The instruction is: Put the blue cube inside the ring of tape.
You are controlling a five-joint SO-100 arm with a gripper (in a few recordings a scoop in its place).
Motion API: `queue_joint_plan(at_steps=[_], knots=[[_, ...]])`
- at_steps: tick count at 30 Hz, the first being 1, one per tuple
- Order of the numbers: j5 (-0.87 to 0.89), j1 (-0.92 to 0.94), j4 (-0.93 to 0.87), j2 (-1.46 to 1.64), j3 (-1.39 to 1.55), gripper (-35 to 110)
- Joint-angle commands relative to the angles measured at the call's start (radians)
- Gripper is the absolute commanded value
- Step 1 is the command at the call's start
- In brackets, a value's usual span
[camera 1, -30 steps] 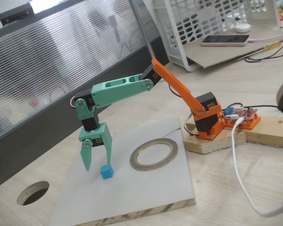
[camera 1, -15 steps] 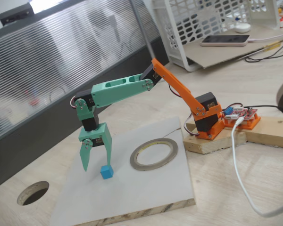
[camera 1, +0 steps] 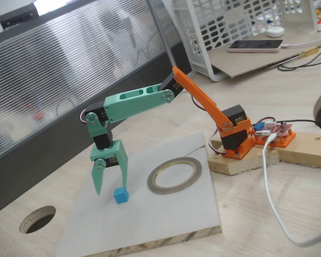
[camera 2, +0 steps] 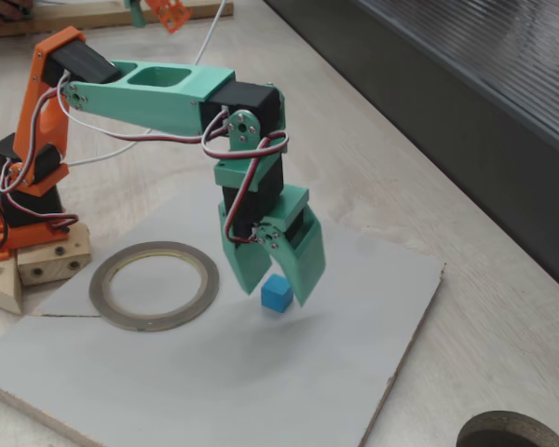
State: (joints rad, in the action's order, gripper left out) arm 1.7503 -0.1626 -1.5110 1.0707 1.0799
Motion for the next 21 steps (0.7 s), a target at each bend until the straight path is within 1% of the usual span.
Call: queue_joint_plan(at_steps=[1,5,21], knots=[[0.011,-0.017,-0.017,0.034,0.110,47],[0.011,-0.017,-0.014,0.035,0.204,47],[0.011,-0.015,-0.012,0.055,0.204,47]])
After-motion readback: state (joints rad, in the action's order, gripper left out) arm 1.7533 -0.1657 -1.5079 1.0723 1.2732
